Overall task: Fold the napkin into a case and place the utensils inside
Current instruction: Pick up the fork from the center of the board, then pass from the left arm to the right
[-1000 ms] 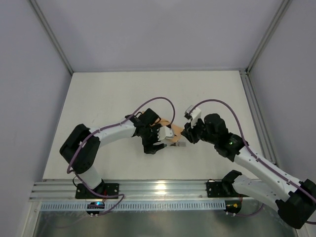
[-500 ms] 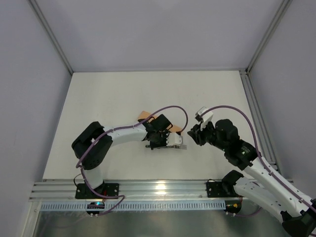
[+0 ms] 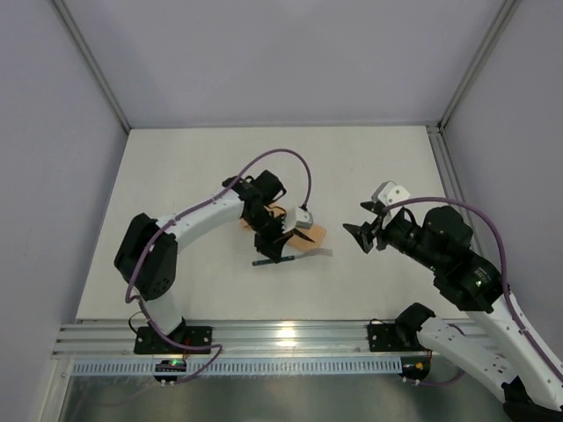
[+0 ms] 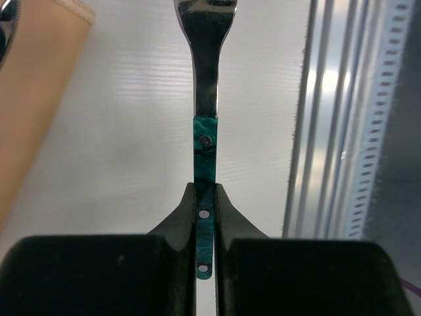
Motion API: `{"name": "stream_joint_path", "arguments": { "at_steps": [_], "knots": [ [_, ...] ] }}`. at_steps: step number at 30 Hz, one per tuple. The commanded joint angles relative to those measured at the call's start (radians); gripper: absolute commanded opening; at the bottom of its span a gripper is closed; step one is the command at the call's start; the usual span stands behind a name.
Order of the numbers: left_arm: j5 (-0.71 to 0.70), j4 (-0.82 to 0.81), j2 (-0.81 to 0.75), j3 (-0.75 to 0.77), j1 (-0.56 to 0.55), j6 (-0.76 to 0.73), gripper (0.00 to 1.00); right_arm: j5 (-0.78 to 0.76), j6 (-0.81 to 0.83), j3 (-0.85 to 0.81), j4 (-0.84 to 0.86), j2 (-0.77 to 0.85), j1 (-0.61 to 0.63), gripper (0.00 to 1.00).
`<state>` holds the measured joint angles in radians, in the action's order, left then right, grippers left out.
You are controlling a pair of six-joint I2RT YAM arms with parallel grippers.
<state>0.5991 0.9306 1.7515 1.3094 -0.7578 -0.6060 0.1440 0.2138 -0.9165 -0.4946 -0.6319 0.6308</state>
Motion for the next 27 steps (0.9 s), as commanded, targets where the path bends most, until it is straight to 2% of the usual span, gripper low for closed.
{"name": "stream_joint_path", "arguments": {
  "at_steps": [1,3,6,7,11,16,20,27],
  "knots": [
    [0.282,0.206,-0.041,0.098,0.138,-0.011,0.00,0.029,0.134,-0.071,-0.097,-0.021,-0.002,0.65],
    [0.405,0.334,-0.024,0.134,0.190,-0.108,0.00,0.061,0.229,-0.074,-0.131,-0.034,0.000,0.65],
    [0.455,0.442,-0.026,0.172,0.262,-0.248,0.00,0.137,0.356,-0.052,-0.118,-0.031,-0.002,0.66],
    [0.458,0.470,-0.035,0.174,0.273,-0.259,0.00,0.156,0.451,-0.012,-0.095,-0.026,-0.002,0.66],
    [0.458,0.475,-0.066,0.162,0.295,-0.259,0.00,0.195,0.665,0.091,0.071,-0.058,0.003,0.69],
    [0.446,0.416,-0.092,0.134,0.304,-0.161,0.00,0.089,0.737,0.045,0.169,-0.239,0.128,0.69],
    [0.432,0.369,-0.095,0.133,0.304,-0.114,0.00,0.074,0.786,0.022,0.185,-0.331,0.196,0.69],
    [0.412,0.343,-0.090,0.116,0.304,-0.089,0.00,0.009,0.730,-0.021,0.225,-0.469,0.242,0.68]
  ]
}}
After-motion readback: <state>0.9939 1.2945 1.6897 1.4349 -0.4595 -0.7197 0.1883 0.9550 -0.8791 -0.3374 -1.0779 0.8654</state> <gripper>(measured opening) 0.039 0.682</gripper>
